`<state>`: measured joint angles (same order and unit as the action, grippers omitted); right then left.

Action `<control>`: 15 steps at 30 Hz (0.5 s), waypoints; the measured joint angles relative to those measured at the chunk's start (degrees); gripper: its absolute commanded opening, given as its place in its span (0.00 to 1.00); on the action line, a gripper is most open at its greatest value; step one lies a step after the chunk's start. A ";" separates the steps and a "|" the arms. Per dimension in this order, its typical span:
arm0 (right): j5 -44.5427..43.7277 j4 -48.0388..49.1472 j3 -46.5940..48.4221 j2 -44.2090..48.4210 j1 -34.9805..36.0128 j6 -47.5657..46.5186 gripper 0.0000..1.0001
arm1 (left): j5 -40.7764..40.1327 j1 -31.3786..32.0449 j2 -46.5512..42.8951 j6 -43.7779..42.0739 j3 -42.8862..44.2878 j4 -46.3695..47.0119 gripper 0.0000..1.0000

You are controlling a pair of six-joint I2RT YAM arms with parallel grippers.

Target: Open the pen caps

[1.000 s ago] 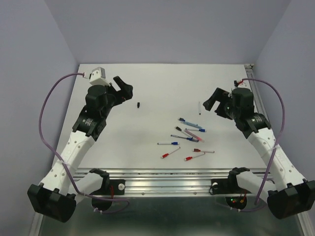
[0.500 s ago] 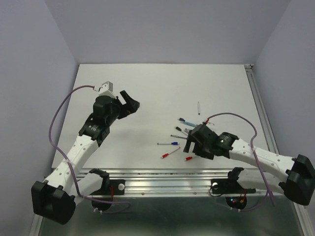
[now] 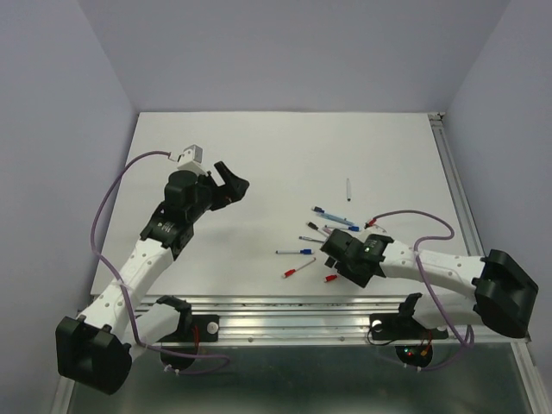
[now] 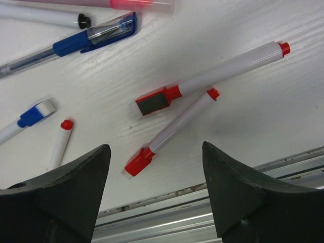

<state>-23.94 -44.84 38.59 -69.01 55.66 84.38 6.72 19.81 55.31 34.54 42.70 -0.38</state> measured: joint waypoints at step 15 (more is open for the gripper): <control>-1.25 0.57 -0.09 -6.38 0.00 5.92 0.52 | 0.79 0.11 -0.02 -0.15 -0.72 1.03 0.99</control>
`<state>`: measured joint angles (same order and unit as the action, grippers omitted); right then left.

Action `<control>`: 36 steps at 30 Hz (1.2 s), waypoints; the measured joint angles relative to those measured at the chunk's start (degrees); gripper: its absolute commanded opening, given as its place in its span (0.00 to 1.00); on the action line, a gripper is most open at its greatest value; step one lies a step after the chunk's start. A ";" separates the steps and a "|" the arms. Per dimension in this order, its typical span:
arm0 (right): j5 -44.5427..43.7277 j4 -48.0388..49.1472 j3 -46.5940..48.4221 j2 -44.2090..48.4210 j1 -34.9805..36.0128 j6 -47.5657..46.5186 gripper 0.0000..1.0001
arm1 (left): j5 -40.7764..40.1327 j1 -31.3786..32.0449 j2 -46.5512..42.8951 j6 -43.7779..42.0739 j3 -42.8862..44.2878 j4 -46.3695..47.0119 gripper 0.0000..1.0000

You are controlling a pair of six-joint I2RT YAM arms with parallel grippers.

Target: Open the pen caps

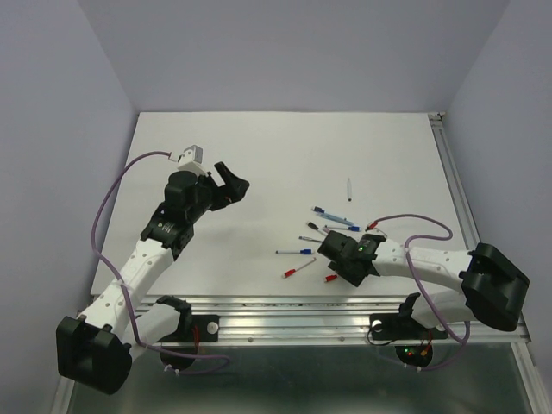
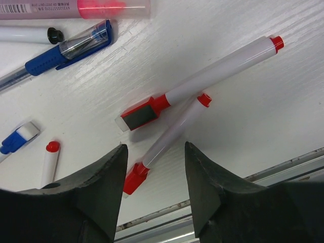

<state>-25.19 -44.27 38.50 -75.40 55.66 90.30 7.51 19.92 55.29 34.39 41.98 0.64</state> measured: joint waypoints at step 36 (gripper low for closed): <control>7.74 4.31 -0.90 -0.81 4.17 4.09 0.10 | -2.38 0.00 0.33 0.00 0.00 -1.73 0.99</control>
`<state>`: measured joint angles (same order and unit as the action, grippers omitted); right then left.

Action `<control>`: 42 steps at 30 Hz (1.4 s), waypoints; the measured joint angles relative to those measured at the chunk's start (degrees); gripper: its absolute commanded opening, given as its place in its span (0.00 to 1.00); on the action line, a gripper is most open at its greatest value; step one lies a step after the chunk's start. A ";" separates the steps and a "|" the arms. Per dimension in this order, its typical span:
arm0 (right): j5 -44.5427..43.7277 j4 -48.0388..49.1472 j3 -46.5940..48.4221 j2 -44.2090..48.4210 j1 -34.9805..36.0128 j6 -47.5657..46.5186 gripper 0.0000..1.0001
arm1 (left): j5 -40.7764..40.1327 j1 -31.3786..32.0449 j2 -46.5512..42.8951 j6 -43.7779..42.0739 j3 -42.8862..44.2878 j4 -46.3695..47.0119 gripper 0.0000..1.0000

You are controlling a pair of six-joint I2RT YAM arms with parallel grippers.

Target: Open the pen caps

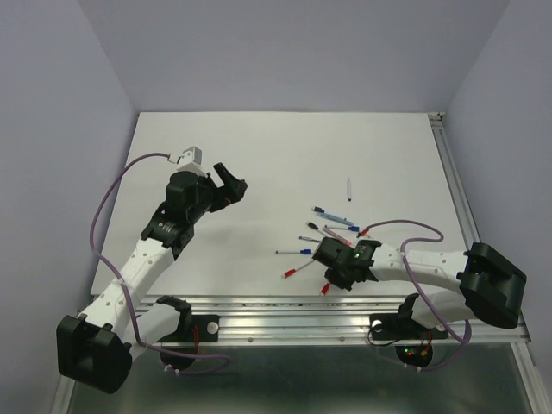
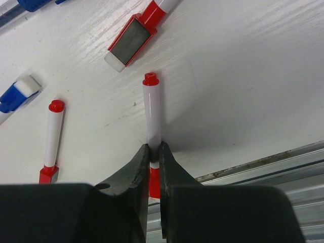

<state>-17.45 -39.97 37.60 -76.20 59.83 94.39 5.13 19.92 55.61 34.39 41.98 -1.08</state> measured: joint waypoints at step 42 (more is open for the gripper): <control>-16.79 14.12 13.05 17.97 1.01 -26.75 0.01 | 26.16 29.27 8.48 -3.32 -5.97 22.77 0.86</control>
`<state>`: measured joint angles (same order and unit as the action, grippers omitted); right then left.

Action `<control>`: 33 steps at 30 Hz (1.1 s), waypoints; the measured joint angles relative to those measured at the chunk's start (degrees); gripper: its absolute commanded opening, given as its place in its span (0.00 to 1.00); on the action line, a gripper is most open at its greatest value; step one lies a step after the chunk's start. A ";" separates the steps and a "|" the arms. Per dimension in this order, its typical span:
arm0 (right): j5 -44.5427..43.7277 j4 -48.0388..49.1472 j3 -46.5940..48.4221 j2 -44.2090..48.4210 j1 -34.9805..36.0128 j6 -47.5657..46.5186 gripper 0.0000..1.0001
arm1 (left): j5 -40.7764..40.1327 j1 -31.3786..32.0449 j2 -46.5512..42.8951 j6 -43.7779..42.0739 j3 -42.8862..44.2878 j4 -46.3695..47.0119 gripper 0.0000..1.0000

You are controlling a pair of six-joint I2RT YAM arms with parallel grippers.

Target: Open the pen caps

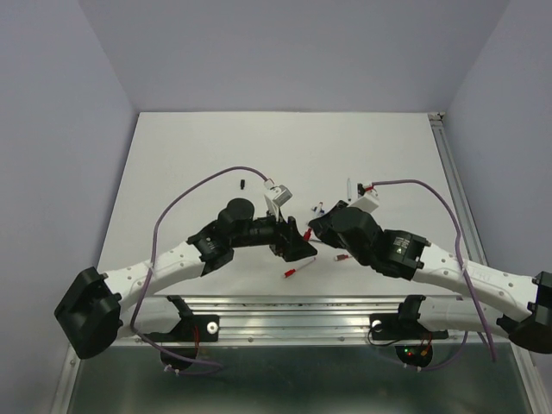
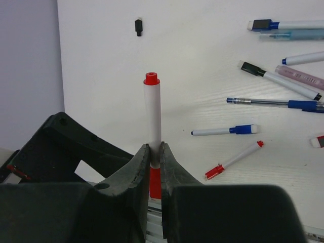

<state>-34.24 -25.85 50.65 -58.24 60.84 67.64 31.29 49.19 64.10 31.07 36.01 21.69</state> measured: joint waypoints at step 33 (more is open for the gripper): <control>-0.83 4.72 0.92 -5.95 0.28 -2.49 0.31 | -5.29 2.25 2.93 2.67 0.02 1.66 0.00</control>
<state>-35.07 -21.12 51.57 -64.18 61.12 65.14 26.00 51.44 67.02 33.74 36.03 23.35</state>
